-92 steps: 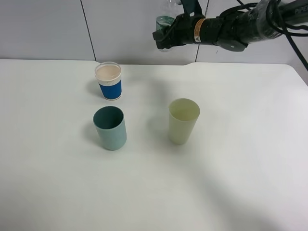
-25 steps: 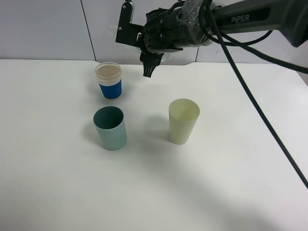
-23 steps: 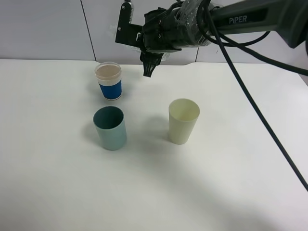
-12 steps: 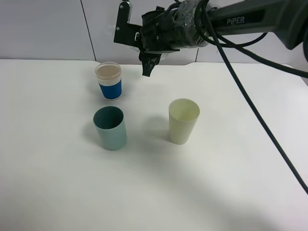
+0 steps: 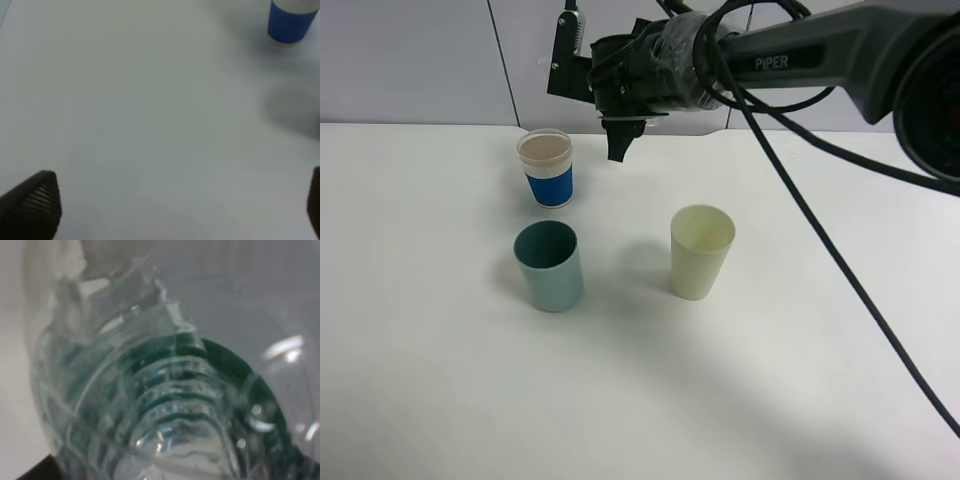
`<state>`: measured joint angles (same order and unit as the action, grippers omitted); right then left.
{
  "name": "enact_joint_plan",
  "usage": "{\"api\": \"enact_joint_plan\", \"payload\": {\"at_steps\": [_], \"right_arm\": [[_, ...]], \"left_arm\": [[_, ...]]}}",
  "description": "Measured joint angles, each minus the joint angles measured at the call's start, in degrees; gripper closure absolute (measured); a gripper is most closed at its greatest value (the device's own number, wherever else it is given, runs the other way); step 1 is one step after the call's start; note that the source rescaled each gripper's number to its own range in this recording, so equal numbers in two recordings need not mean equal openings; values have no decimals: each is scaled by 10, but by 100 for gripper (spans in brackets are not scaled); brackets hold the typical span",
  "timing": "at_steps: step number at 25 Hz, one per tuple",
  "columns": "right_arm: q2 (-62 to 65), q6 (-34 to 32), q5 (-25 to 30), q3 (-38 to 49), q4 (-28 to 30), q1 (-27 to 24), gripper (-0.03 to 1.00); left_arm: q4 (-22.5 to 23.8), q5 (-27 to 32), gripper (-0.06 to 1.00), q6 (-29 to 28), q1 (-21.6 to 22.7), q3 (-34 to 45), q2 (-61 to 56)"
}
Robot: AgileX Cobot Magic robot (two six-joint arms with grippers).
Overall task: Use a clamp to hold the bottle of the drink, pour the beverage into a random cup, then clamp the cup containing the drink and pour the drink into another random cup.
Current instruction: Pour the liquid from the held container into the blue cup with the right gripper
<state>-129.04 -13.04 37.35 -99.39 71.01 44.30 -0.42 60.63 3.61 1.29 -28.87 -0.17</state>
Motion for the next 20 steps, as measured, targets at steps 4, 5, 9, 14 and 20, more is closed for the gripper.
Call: {"api": "enact_joint_plan", "payload": {"at_steps": [4, 5, 9, 14, 20], "right_arm": [[-6, 2, 0, -2, 13, 6, 96], [-7, 4, 1, -2, 17, 6, 96], [-7, 4, 17, -2, 39, 7, 96], [-7, 5, 34, -2, 53, 8, 96], [-6, 5, 43, -2, 60, 13, 96]], "left_arm": [[0, 0, -6, 0, 0, 0, 0], [0, 0, -6, 0, 0, 0, 0], [0, 0, -6, 0, 0, 0, 0], [0, 0, -6, 0, 0, 0, 0], [0, 0, -6, 0, 0, 0, 0]]}}
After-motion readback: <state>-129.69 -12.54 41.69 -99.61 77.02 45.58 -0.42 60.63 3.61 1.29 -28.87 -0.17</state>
